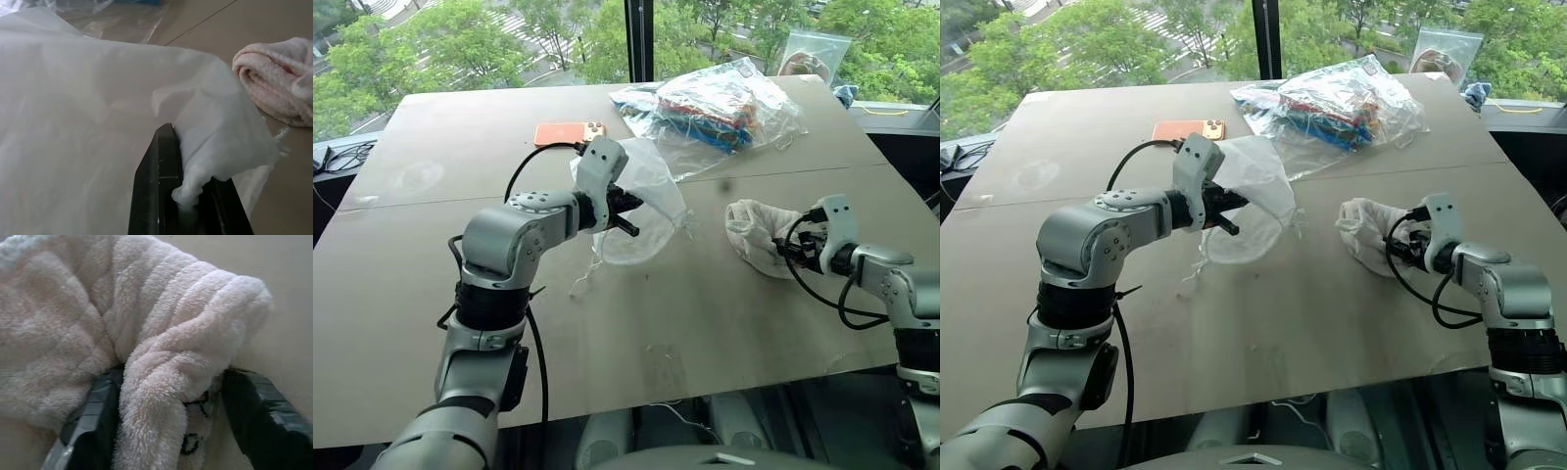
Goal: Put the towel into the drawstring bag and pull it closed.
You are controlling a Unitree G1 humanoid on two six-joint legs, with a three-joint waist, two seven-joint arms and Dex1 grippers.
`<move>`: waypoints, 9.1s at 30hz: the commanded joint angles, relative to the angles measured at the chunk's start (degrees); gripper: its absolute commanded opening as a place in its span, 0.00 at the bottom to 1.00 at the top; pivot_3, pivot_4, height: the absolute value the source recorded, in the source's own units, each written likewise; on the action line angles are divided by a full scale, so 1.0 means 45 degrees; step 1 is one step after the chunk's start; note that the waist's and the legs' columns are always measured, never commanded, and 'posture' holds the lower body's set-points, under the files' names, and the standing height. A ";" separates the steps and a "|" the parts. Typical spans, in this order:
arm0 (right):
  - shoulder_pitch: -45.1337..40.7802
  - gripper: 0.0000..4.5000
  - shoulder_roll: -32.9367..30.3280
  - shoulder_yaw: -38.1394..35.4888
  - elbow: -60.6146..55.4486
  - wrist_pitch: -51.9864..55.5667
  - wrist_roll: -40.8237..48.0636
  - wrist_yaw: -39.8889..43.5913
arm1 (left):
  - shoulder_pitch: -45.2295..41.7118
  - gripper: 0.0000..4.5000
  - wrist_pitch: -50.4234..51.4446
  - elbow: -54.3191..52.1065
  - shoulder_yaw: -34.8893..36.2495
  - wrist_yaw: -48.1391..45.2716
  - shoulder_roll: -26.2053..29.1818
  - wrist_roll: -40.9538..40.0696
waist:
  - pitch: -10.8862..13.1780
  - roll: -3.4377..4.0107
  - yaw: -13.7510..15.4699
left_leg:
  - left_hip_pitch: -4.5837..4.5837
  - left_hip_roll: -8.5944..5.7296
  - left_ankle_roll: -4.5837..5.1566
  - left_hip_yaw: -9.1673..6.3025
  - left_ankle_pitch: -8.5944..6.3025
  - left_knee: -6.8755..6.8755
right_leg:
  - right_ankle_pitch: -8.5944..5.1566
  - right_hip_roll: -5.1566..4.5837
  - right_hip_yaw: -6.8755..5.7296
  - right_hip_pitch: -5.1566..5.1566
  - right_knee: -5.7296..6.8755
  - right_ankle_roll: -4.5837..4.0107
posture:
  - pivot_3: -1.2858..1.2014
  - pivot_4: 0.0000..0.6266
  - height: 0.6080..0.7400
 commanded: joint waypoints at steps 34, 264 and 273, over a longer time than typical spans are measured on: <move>-0.0184 0.01 0.2132 0.3124 -0.6502 -0.0549 0.2657 0.1593 | -0.2219 0.00 -0.1102 0.2766 0.0534 0.1054 -0.2017 0.0839 | 0.0020 0.0022 0.0346 | -0.0161 -0.0017 -0.0021 -0.0027 0.0007 0.0013 | 0.0002 -0.0052 -0.0014 -0.0171 0.0042 -0.0001 | 0.52 0.24 1.00; -0.1180 0.01 0.5820 0.3887 0.1603 -0.6767 -0.0603 -0.0331 | 0.0108 0.00 0.2612 0.3182 0.0665 0.5532 0.1965 -1.5688 | 0.0023 0.0038 0.0060 | -0.0197 -0.0102 -0.0130 -0.0019 0.0082 -0.0002 | 0.0000 -0.0099 0.0033 -0.0275 0.0143 -0.0005 | 0.52 0.24 1.00; 0.0924 0.75 0.3278 0.3599 -0.3675 -0.4466 -0.0508 0.0314 | -0.0272 0.00 0.0897 0.3168 0.0137 0.1273 0.2725 -1.0221 | 0.0025 0.0040 0.0085 | -0.0202 -0.0118 -0.0131 -0.0021 0.0082 -0.0008 | -0.0002 -0.0097 0.0024 -0.0275 0.0135 -0.0006 | 0.52 0.24 1.00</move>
